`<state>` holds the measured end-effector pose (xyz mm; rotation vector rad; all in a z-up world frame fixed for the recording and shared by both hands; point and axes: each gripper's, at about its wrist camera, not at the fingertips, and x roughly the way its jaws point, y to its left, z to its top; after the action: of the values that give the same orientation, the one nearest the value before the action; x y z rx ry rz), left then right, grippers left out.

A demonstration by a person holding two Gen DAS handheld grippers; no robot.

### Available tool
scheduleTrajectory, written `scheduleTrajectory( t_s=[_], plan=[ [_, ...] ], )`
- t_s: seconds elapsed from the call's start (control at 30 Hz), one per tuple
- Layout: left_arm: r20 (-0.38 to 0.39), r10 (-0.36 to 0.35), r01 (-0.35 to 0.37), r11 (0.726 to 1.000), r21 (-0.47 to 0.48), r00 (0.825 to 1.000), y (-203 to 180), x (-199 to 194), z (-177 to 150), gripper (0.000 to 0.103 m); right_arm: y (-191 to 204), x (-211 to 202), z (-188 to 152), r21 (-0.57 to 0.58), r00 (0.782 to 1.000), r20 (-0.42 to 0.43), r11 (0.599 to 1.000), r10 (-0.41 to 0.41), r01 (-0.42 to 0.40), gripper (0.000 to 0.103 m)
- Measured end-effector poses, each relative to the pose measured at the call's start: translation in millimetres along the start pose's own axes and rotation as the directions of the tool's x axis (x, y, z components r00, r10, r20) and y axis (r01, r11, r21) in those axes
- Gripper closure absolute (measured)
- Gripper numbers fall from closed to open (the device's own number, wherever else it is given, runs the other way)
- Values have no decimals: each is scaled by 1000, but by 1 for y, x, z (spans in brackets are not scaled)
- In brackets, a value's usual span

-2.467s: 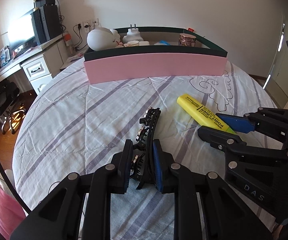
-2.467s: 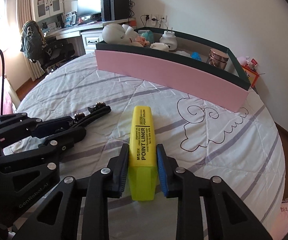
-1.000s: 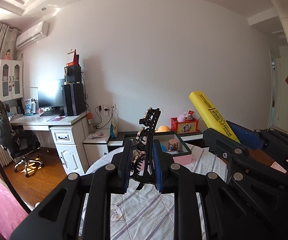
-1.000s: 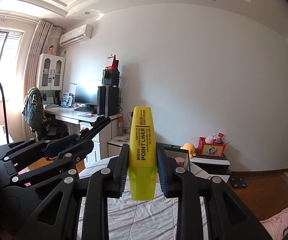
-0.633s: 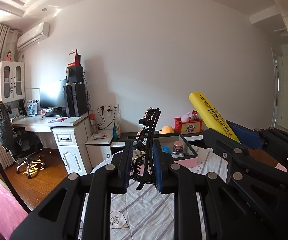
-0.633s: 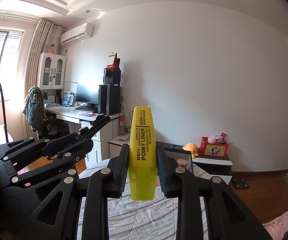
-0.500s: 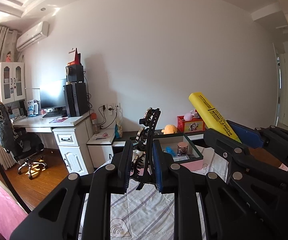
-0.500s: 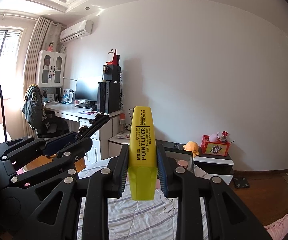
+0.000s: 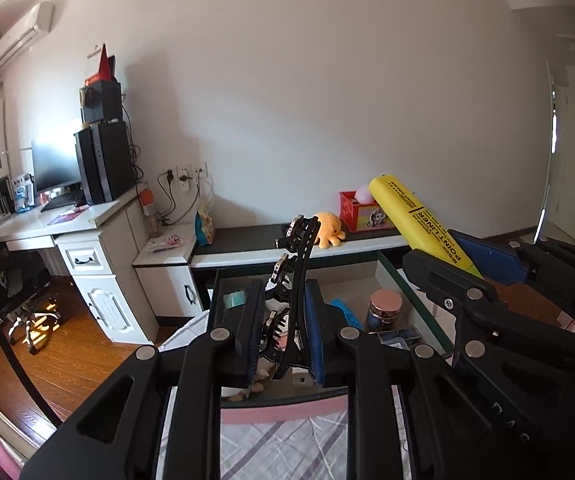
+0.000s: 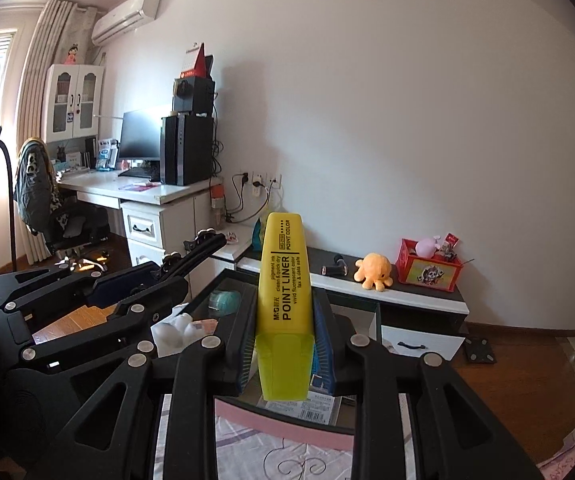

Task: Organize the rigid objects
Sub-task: 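Carry the hair clip and yellow highlighter into the pink box and open both grippers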

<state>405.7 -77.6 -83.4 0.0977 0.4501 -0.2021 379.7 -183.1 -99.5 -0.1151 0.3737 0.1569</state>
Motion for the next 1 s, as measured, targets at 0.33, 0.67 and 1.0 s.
scheduleTrajectory(
  t_s=[0.33, 0.67, 1.0],
  plan=[
    [-246, -19, 22, 1000, 9, 969, 7, 146, -16, 83, -29, 142, -34, 26, 968, -248, 999, 30, -25, 75],
    [-280, 10, -3, 1000, 26, 960, 6, 168, -31, 67, -32, 177, -54, 28, 930, -367, 1000, 14, -4, 75],
    [-157, 35, -52, 993, -107, 987, 36, 86, -27, 0, -49, 80, -40, 170, 969, -246, 985, -1, 44, 14]
  ],
)
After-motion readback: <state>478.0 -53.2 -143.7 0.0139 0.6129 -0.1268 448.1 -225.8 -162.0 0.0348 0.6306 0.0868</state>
